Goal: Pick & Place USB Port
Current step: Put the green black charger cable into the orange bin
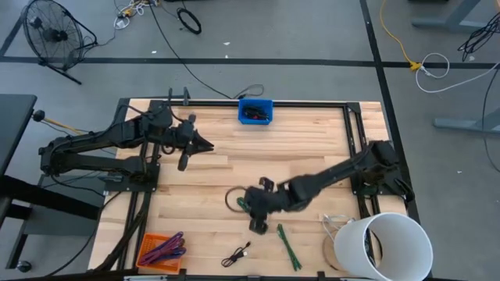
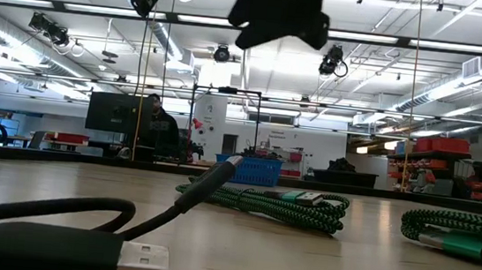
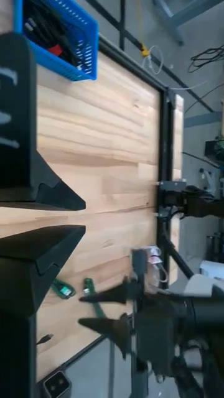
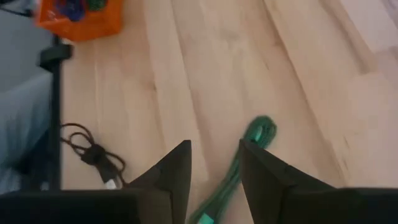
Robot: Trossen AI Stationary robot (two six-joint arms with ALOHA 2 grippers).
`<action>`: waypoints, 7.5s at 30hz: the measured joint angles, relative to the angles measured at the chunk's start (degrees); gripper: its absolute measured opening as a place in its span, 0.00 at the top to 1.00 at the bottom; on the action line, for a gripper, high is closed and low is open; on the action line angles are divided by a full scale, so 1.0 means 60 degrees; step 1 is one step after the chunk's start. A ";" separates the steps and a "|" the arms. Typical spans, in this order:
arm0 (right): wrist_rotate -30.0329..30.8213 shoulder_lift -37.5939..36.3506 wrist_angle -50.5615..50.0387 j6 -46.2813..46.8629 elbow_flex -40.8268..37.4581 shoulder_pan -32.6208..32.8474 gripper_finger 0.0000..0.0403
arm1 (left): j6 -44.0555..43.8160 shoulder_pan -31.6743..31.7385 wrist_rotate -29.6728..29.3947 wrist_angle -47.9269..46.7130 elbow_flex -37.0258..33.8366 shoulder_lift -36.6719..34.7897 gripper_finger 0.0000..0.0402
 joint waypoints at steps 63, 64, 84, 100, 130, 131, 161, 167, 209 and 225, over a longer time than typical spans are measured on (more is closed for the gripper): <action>0.0362 0.2509 -0.0334 0.1183 -0.0031 -0.0360 0.98 | 0.0011 -0.0004 0.0000 -0.0569 0.0000 0.0000 0.87; 0.0495 0.2367 -0.0361 0.1070 -0.0040 -0.0448 0.98 | 0.0011 -0.0004 0.0002 -0.0565 0.0000 0.0000 0.87; 0.2465 -0.1573 0.3764 -0.3951 0.0011 -0.1659 0.99 | -0.0059 -0.0005 0.0822 0.0967 0.0000 0.0000 0.87; 0.1525 -0.1656 0.5895 -0.5425 0.0007 -0.1784 0.99 | -0.0517 -0.0007 0.1817 0.3361 0.0000 0.0000 0.87; 0.1375 -0.1645 0.5832 -0.5322 -0.0004 -0.1884 1.00 | -0.0706 -0.1031 0.1248 0.5559 0.0011 0.1239 0.58; 0.1278 -0.1641 0.5824 -0.5319 -0.0004 -0.1895 1.00 | -0.0703 -0.1031 0.1096 0.5635 0.0011 0.1315 0.58; 0.1160 -0.1660 0.5065 -0.4998 0.0029 -0.1906 0.93 | -0.0743 -0.1190 0.1043 0.5542 -0.0007 0.1588 0.81; 0.1192 -0.1660 0.4848 -0.4995 0.0033 -0.1891 0.97 | -0.0736 -0.1317 0.0968 0.5522 -0.0015 0.1588 0.81; 0.0641 -0.1627 0.3411 -0.4820 -0.0025 -0.1537 0.77 | -0.0688 -0.1450 0.1071 0.5554 0.0026 0.1519 0.96; 0.0644 -0.1627 0.0743 -0.3132 -0.0022 -0.1159 0.58 | -0.0878 -0.1448 0.1047 0.4593 0.0026 0.1442 0.96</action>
